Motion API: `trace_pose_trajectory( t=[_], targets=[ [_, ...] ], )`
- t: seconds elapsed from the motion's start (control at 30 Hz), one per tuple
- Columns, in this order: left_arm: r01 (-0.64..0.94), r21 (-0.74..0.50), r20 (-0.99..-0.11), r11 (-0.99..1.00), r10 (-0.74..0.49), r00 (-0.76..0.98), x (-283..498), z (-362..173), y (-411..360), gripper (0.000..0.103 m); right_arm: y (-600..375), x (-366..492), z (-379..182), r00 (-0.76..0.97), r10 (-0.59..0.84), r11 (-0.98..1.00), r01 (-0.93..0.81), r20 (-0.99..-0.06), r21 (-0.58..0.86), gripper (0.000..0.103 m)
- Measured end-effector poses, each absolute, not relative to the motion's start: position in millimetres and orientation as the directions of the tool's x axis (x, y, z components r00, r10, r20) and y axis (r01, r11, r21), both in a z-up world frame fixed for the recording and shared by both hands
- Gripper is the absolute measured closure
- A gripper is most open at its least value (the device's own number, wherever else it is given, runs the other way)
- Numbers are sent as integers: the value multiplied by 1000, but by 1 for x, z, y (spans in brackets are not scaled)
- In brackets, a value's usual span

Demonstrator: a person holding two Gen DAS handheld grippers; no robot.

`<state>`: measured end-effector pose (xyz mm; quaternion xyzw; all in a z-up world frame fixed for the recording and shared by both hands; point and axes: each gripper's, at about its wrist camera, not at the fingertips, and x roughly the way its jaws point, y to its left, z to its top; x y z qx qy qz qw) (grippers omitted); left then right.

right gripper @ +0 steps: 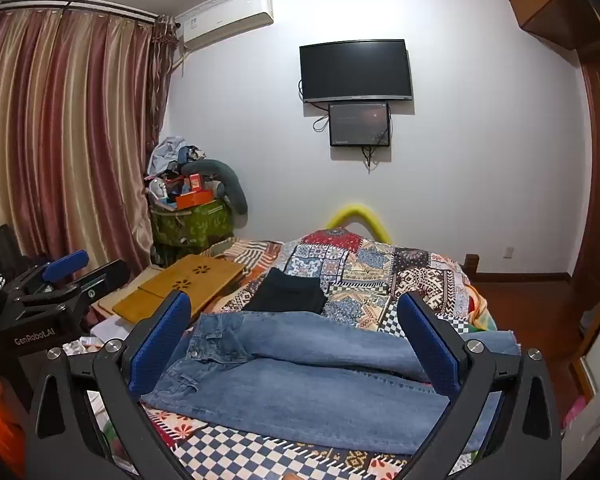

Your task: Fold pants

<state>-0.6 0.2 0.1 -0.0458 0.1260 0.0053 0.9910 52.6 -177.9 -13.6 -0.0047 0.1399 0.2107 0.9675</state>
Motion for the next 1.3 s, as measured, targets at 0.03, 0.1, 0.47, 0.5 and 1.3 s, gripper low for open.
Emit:
trace_pose_trajectory(
  t=[0.03,0.1,0.47,0.5,1.3],
  targets=[
    [-22,-89,-250,996,-1,968,-1,0,0,0,-178,53,-14,872,407,911,-409,-271,53,0],
    [-20,-88,-254,996,-3,967,0,-2,-3,0,-178,53,-15,872,408,911,-409,-271,55,0],
    [-33,-78,-248,996,13,969,3,-6,-7,0,-176,54,-13,874,400,914,-404,-275,44,0],
    [-31,-78,-248,996,11,969,2,-6,-8,0,-175,53,-12,875,399,914,-404,-275,43,0],
    [-16,-77,-238,997,-3,971,3,-2,-6,0,-183,56,-13,881,388,920,-390,-271,52,0]
  ],
)
